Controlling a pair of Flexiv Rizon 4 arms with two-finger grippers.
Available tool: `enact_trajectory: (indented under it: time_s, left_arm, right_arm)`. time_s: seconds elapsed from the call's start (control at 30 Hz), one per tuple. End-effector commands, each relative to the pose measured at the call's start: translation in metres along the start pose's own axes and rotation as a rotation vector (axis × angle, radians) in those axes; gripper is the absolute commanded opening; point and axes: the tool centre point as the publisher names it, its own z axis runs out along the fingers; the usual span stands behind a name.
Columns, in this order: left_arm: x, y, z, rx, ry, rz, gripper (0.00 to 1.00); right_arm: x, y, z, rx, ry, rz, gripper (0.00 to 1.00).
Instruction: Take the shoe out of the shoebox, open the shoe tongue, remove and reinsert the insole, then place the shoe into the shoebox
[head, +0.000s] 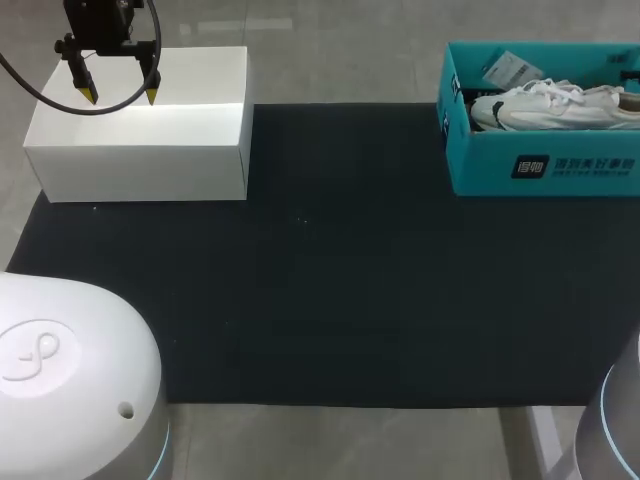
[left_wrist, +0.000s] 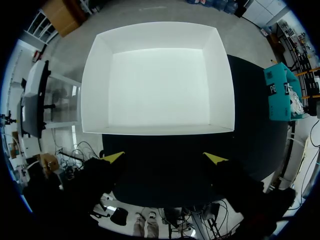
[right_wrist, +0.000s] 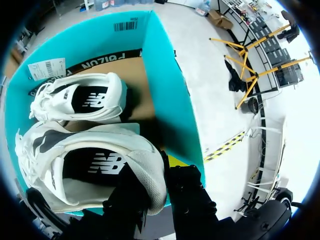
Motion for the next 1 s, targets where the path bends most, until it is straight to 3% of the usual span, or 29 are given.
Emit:
enact_trajectory:
  time_s: [0.03, 0.53, 0.87, 1.0]
  left_arm:
    - [0.000, 0.000, -0.001, -0.002, -0.002, 0.000, 1.00]
    - [0.000, 0.000, -0.001, -0.002, -0.002, 0.000, 1.00]
    - [0.000, 0.000, -0.001, -0.002, -0.002, 0.000, 1.00]
    - [0.000, 0.000, -0.001, -0.002, -0.002, 0.000, 1.00]
  right_arm:
    - [-0.003, -0.003, -0.023, 0.000, -0.015, 0.013, 0.00]
    - [-0.015, -0.010, -0.107, -0.071, -0.036, 0.075, 0.00]
    - [-0.001, -0.029, -0.155, -0.089, -0.065, 0.085, 0.00]
    - [0.002, -0.032, -0.162, -0.083, -0.057, 0.114, 0.00]
